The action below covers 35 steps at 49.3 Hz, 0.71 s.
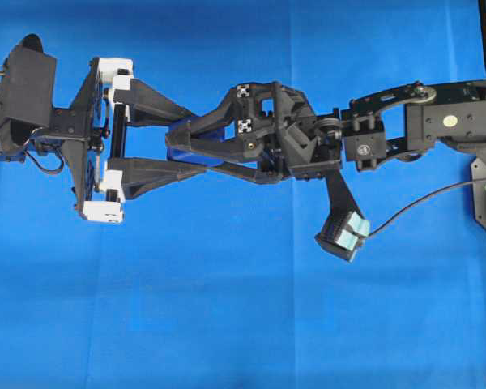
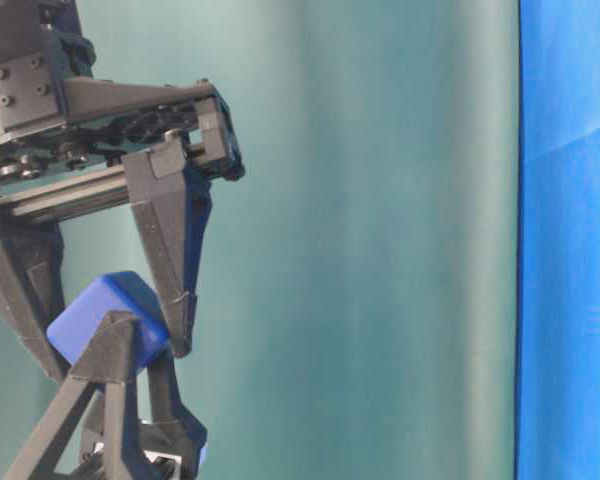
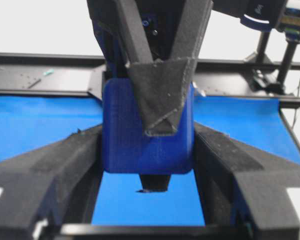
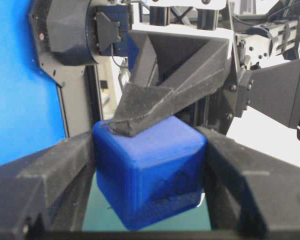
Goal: Handover the blue block to the right arm after grasping it with the left arm, then place it in the designated position.
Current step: 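Close the right gripper on the cube and open the left gripper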
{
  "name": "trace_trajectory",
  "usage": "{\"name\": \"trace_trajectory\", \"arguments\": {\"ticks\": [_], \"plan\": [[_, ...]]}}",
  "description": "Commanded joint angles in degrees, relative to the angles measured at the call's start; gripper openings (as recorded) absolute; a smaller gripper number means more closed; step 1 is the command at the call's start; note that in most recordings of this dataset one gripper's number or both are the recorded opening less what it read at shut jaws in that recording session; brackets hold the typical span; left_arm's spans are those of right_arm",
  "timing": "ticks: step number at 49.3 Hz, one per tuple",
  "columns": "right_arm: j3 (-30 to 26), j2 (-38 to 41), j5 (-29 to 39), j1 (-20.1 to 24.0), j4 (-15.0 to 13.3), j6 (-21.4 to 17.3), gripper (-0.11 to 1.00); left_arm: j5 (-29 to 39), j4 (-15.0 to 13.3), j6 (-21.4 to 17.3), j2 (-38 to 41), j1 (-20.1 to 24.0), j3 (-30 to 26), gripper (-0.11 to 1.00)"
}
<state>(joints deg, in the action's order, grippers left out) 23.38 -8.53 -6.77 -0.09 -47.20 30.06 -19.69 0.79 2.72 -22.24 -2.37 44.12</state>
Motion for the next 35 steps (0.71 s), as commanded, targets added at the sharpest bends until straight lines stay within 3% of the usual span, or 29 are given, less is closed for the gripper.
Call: {"name": "trace_trajectory", "arguments": {"ticks": [1,27,35], "plan": [[-1.41,-2.11,-0.09,-0.09,0.18,-0.09,0.53,0.00,0.09,0.09,-0.79,-0.70,-0.62,0.46],[-1.32,-2.11,0.26,-0.09,0.35,-1.32,0.53,-0.35,0.09,0.09,-0.79,-0.70,-0.70,0.47],[-1.23,-2.11,1.05,-0.09,0.35,-1.32,0.53,-0.70,0.09,0.18,-0.79,-0.70,-0.79,0.86]]}}
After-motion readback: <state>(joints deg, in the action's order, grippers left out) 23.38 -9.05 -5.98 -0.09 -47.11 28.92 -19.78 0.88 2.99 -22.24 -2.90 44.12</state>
